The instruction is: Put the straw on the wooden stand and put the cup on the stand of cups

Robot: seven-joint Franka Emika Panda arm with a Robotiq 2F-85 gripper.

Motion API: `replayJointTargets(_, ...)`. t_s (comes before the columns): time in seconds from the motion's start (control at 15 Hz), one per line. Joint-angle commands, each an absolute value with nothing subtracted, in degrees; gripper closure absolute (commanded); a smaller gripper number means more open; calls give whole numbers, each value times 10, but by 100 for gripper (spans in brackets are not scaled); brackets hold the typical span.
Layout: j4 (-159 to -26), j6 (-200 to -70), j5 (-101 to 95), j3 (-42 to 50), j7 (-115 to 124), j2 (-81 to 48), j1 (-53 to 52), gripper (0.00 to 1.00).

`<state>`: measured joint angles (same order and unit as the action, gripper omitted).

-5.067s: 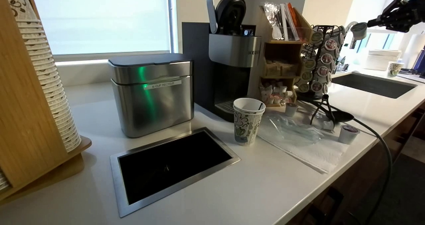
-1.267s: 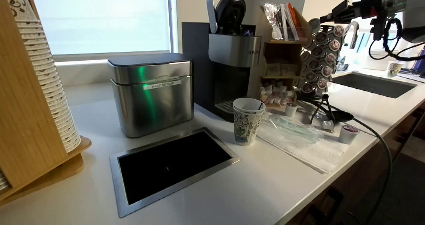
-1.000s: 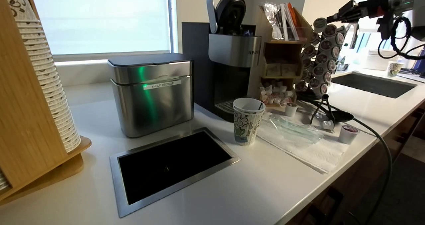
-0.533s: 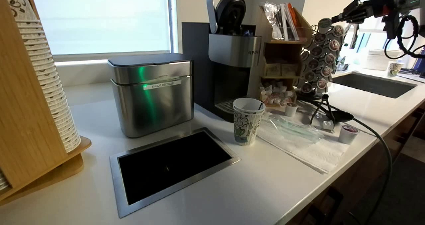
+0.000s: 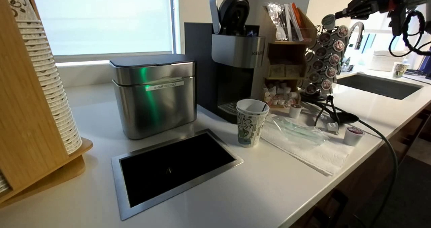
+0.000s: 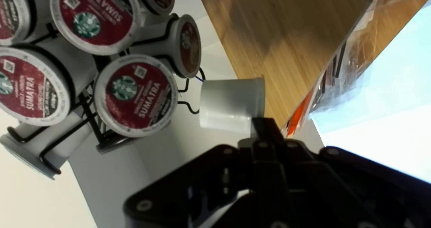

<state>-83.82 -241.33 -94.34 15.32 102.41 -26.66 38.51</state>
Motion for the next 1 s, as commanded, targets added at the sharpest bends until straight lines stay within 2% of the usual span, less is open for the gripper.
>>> replayJointTargets(0.0, -850, -2417, -935, 173, 1020, -258, 370, 98)
replayJointTargets(0.67, -865, -2417, -935, 176, 1018, -247, 369, 98)
replayJointTargets(0.93, -824, -2428, -919, 147, 1015, -267, 382, 100)
